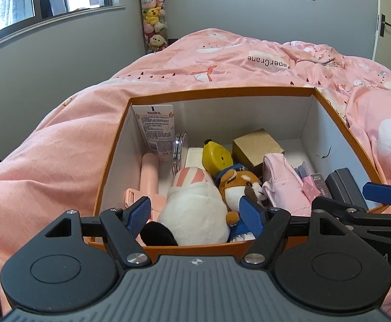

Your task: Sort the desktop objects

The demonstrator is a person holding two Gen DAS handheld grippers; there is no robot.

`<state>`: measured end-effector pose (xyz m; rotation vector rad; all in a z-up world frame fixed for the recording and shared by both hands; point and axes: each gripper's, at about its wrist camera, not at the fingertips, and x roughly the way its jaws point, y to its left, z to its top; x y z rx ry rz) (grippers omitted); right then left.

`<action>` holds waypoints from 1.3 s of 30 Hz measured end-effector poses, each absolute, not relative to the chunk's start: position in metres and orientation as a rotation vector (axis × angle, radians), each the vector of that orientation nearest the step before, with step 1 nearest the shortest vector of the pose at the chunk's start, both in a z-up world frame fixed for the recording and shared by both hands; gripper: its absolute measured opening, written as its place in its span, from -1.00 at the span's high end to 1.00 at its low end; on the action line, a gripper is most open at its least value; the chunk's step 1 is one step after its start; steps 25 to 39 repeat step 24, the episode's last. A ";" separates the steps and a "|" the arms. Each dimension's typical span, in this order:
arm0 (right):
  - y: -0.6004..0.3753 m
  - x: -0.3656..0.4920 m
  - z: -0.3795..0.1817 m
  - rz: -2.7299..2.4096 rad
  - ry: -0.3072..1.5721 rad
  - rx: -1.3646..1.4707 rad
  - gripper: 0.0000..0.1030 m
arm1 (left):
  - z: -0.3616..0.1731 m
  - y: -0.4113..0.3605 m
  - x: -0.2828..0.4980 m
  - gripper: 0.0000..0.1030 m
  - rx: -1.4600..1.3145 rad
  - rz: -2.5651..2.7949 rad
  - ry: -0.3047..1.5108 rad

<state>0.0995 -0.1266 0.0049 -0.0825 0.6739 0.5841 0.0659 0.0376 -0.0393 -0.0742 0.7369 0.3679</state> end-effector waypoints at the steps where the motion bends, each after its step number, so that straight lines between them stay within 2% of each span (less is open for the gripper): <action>1: -0.127 0.099 0.005 0.584 0.672 -0.083 -0.50 | -0.040 0.038 0.066 -0.66 -0.080 0.367 0.741; 39: -0.124 0.097 0.000 0.584 0.660 -0.108 -0.55 | -0.051 0.044 0.068 -0.67 -0.119 0.372 0.760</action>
